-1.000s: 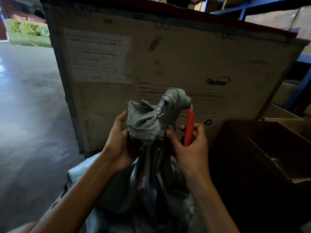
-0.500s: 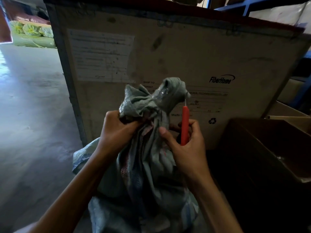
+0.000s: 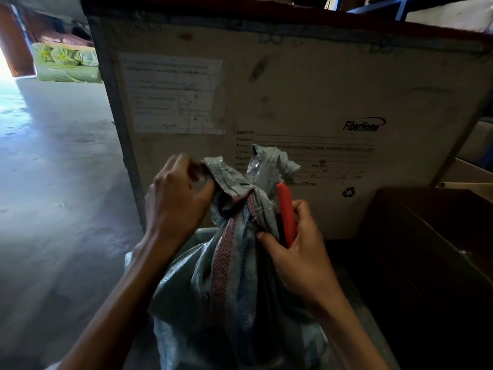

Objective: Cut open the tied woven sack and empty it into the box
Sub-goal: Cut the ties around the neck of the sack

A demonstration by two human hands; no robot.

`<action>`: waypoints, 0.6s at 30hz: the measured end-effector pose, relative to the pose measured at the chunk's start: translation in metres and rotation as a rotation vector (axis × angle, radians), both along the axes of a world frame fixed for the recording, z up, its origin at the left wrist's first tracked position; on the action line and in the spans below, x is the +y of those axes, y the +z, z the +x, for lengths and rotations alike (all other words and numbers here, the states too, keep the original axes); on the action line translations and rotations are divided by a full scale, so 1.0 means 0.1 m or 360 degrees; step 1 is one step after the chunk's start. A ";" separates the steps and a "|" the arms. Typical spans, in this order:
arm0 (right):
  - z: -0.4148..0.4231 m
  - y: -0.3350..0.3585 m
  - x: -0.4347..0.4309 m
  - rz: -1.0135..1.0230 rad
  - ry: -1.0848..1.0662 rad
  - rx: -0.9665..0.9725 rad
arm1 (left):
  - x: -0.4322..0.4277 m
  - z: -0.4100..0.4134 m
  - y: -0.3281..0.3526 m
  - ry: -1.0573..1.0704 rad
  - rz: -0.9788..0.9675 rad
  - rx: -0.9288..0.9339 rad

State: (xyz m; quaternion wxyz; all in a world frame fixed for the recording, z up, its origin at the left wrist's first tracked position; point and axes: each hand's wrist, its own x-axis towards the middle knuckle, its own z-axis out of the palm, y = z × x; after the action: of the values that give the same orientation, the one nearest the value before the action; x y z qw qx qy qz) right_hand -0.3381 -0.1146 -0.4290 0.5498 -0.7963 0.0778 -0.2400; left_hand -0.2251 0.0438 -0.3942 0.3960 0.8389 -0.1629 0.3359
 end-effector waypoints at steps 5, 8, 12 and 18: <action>-0.03 0.02 0.01 0.0115 0.0010 -0.0013 | -0.11 -0.13 -0.01 -0.0888 -0.0251 0.0037; -0.04 0.05 0.05 0.0128 0.0047 -0.0035 | -0.09 -0.12 -0.03 -0.0991 -0.0097 0.0262; -0.03 0.06 0.03 0.0083 0.0016 -0.0035 | 0.08 0.07 -0.04 -0.0858 0.0089 0.0018; 0.01 0.03 0.02 -0.0032 0.0014 -0.0062 | 0.33 0.23 -0.02 -0.0737 0.0211 -0.0061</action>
State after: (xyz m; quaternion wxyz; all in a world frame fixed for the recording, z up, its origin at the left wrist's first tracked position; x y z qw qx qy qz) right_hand -0.3367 -0.1126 -0.4255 0.5441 -0.7974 0.0613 -0.2539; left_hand -0.2026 0.0773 -0.3965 0.4034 0.7968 -0.3800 0.2407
